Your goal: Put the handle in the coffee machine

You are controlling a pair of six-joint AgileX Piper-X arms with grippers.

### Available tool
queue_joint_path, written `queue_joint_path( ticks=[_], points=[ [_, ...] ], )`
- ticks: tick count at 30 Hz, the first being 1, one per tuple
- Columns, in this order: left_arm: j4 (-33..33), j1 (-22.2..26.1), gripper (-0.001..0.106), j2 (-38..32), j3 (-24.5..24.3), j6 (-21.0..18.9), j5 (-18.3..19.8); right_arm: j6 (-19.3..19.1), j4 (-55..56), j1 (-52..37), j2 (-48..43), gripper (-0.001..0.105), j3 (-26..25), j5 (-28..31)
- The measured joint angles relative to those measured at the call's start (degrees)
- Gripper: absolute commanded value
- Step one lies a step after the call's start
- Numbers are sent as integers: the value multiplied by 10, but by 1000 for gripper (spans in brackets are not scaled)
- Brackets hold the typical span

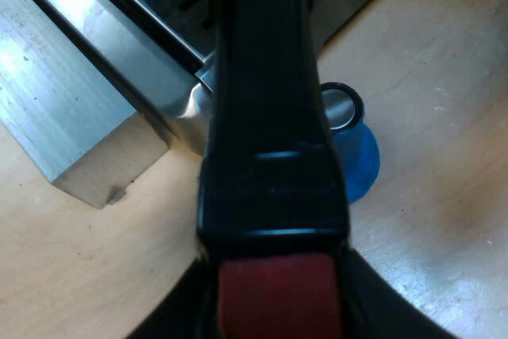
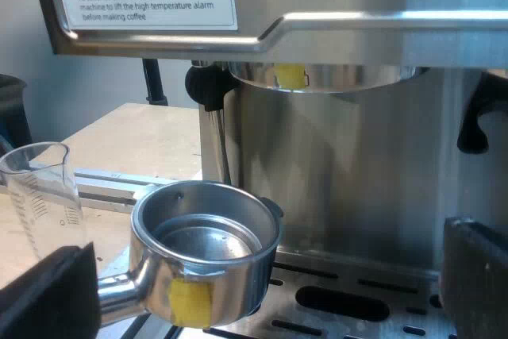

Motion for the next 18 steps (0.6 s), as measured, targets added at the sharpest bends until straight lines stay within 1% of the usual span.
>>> queue_joint_path(
  ticks=[10,15,18],
  points=[
    [0,0,0,0,0,0,0,0,0,0,0,87,0,0],
    [0,0,0,0,0,18,0,0,0,0,0,87,0,0],
    [0,0,0,0,0,42,-1,0,0,0,0,87,0,0]
  ],
)
